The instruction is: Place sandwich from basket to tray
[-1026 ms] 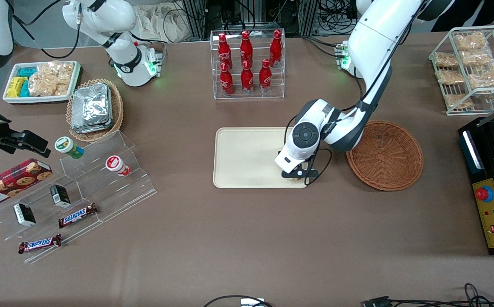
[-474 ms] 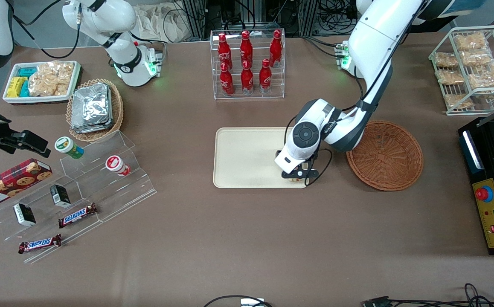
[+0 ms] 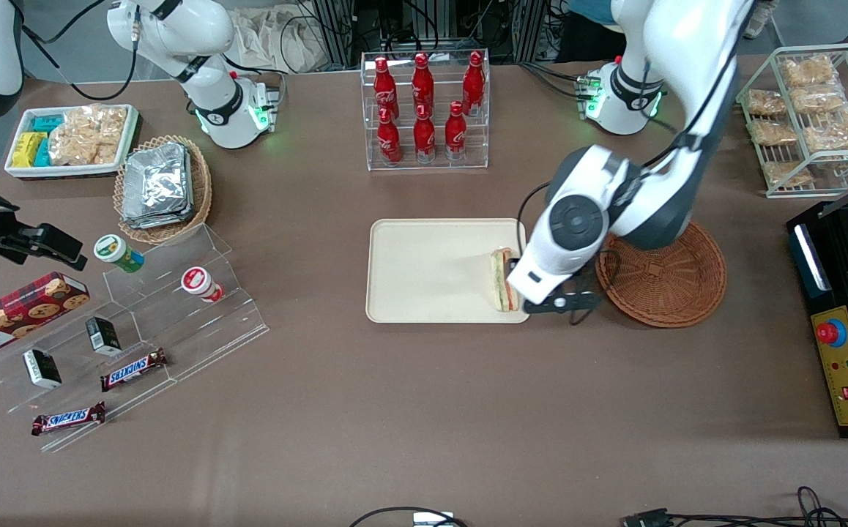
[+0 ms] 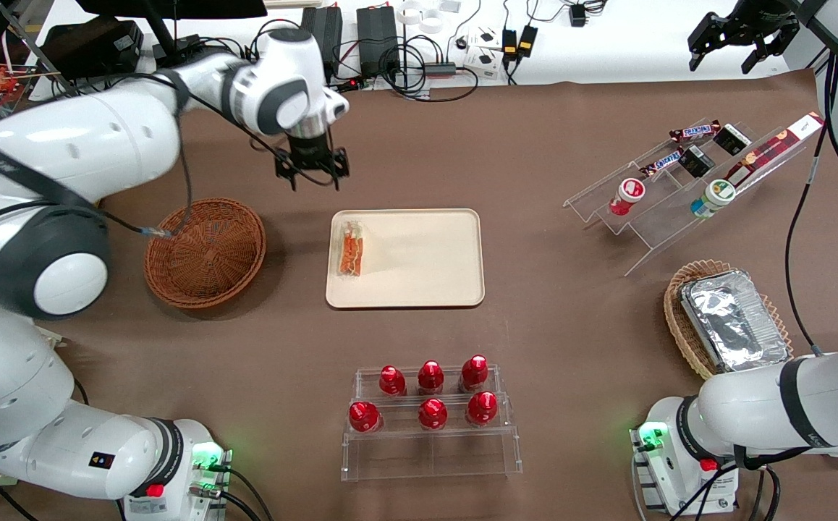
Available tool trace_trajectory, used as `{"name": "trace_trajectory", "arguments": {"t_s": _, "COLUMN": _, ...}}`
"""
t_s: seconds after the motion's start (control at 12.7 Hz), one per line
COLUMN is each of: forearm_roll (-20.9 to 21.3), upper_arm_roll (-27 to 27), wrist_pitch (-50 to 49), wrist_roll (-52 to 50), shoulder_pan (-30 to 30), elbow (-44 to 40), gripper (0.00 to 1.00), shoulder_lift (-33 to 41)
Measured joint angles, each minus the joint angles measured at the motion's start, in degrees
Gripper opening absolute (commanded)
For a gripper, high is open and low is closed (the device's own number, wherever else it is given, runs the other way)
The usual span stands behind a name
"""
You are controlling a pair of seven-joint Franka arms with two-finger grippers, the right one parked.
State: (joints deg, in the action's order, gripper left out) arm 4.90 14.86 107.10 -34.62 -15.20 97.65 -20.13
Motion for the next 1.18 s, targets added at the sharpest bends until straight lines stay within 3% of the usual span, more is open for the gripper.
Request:
{"name": "trace_trajectory", "arguments": {"t_s": 0.32, "forearm_roll": -0.14, "upper_arm_roll": -0.03, "wrist_pitch": -9.79, "wrist_roll": 5.69, "shoulder_pan": 5.01, "elbow": -0.72, "gripper": 1.00, "shoulder_lift": 10.42}}
{"name": "trace_trajectory", "arguments": {"t_s": 0.63, "forearm_roll": -1.99, "upper_arm_roll": -0.59, "wrist_pitch": -17.67, "wrist_roll": 19.09, "shoulder_pan": 14.62, "elbow": -0.34, "gripper": 1.00, "shoulder_lift": 18.30}}
{"name": "trace_trajectory", "arguments": {"t_s": 0.79, "forearm_roll": -2.34, "upper_arm_roll": -5.83, "wrist_pitch": -19.96, "wrist_roll": 25.30, "shoulder_pan": 15.19, "elbow": -0.26, "gripper": 1.00, "shoulder_lift": 21.35}}
{"name": "trace_trajectory", "arguments": {"t_s": 1.03, "forearm_roll": -2.63, "upper_arm_roll": -19.33, "wrist_pitch": -20.74, "wrist_roll": 31.15, "shoulder_pan": 8.48, "elbow": -0.02, "gripper": 1.00, "shoulder_lift": 24.56}}
{"name": "trace_trajectory", "arguments": {"t_s": 1.18, "forearm_roll": -2.69, "upper_arm_roll": -21.23, "wrist_pitch": -20.73, "wrist_roll": 31.48, "shoulder_pan": 7.55, "elbow": 0.03, "gripper": 1.00, "shoulder_lift": 24.83}}
